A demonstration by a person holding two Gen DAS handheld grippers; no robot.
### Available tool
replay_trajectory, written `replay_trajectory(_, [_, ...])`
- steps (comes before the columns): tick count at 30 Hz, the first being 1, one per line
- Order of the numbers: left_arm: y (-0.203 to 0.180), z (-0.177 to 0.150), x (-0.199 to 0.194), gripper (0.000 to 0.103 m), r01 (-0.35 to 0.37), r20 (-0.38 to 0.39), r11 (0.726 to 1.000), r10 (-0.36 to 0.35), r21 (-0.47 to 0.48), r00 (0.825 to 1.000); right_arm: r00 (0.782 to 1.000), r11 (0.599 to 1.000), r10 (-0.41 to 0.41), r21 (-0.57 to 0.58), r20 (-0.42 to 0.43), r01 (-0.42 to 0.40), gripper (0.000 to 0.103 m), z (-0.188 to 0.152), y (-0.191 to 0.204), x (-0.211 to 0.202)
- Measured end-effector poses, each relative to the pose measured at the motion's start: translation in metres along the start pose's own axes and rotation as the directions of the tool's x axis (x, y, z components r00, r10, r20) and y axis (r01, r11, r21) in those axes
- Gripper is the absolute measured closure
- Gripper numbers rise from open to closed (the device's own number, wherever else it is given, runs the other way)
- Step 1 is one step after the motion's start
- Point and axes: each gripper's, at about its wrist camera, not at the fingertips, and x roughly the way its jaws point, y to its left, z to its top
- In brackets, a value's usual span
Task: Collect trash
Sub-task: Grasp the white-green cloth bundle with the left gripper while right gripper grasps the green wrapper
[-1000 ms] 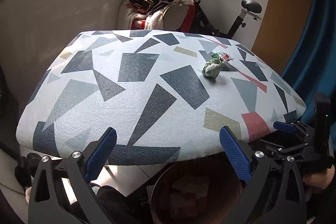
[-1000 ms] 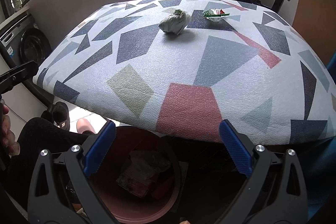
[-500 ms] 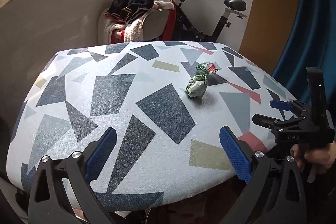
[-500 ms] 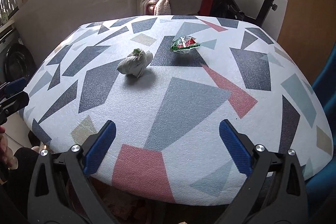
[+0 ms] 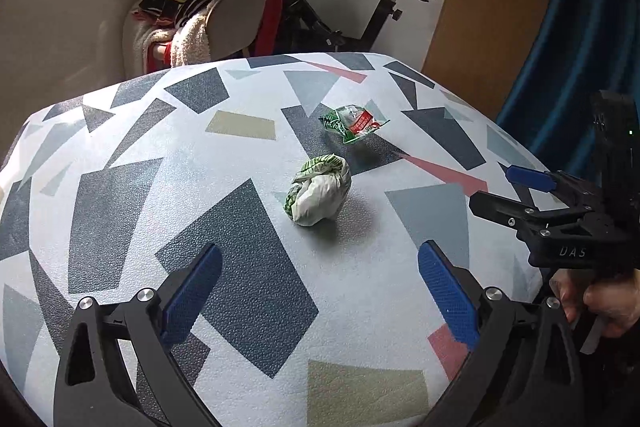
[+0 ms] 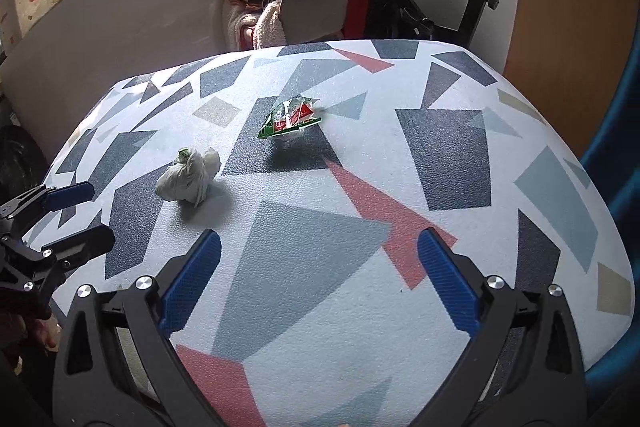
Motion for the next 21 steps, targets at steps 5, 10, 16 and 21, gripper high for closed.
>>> replay_trajectory(5, [-0.002,0.030,0.036,0.010,0.027,-0.013,0.999,-0.027,0.031,1.000,1.000,1.000,-0.009,0.017,-0.014,0.010,0.006,0.001,-0.008,0.010])
replay_trajectory(10, [-0.001,0.036,0.073,0.057,0.015,-0.109,0.998,-0.009,0.059,0.994,1.000,0.999,-0.019,0.037,-0.017,0.020,0.006,0.008,-0.016,0.018])
replay_trajectory(16, [0.010,0.024,0.053,0.058,0.010,-0.060,0.999,-0.007,0.051,0.998,1.000,0.999,0.004,0.037,-0.011,-0.004,0.006,0.030,-0.010,0.034])
replay_trajectory(21, [0.033,0.024,0.024,0.058,0.002,-0.012,1.000,-0.002,-0.004,1.000,0.999,0.999,0.029,0.024,-0.025,-0.029,0.006,0.068,0.006,0.068])
